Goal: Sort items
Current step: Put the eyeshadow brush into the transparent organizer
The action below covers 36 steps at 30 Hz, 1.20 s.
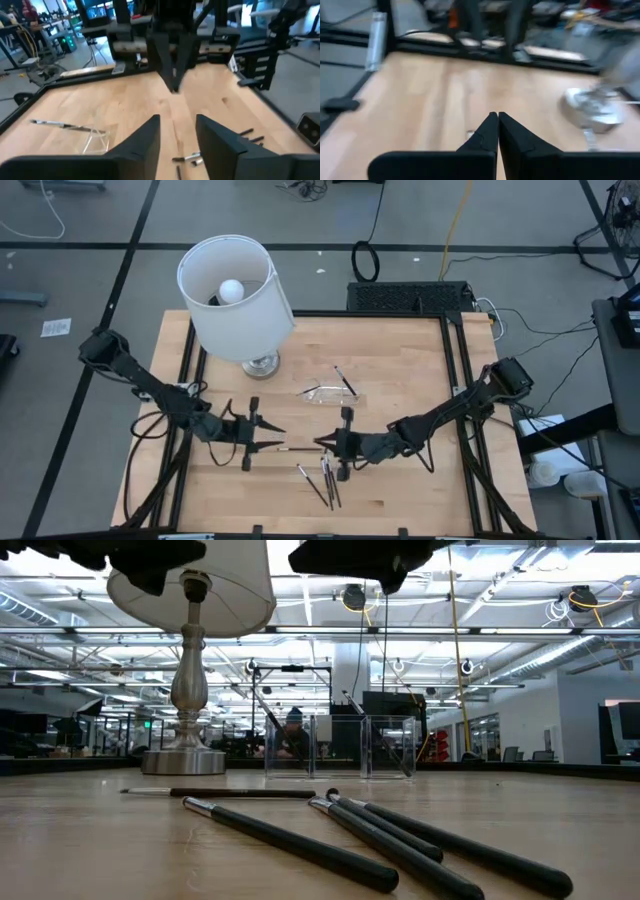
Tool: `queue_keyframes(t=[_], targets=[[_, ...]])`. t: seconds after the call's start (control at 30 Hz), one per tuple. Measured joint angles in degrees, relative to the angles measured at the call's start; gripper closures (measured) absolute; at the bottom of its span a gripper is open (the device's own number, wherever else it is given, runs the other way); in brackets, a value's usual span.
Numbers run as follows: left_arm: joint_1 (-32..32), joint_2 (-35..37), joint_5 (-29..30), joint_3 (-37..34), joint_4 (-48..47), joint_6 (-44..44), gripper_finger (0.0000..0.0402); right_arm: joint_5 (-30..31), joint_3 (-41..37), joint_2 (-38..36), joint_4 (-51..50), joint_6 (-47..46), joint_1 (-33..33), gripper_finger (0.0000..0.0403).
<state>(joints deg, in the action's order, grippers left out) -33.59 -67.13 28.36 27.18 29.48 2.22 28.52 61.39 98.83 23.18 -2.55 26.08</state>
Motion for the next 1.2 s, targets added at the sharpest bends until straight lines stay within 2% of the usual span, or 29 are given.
queue_keyframes(t=[0.13,0.3,0.53,0.7,0.83,1.0,1.2], targets=[[-1.78,2.22,0.24,0.00,-1.67,1.77,0.0232,-8.27,0.41,0.00,-2.66,-5.62,-0.98,0.0398],[-4.66,6.43,1.91,0.00,-3.07,5.15,0.0206,-11.64,6.83,2.91,-20.17,-14.70,-3.57,0.0371],[-7.44,10.85,4.94,-0.02,-6.00,7.80,0.0200,-22.09,21.00,14.91,-33.35,-16.44,-6.13,0.0298],[-7.95,12.13,5.61,-0.02,-7.55,8.02,0.0206,-22.14,29.81,22.59,-41.69,-15.87,-8.01,0.0241],[-8.08,12.08,5.57,-0.02,-7.58,8.44,0.0201,-19.62,34.58,26.86,-45.29,-14.54,-9.11,0.0218],[-8.13,12.11,5.43,-0.02,-7.45,9.57,0.0200,-19.59,35.85,29.61,-46.64,-13.87,-10.12,0.0215],[-8.12,12.11,5.33,-0.02,-7.30,9.90,0.0202,-20.30,36.19,31.43,-48.35,-12.38,-10.82,0.0233]])
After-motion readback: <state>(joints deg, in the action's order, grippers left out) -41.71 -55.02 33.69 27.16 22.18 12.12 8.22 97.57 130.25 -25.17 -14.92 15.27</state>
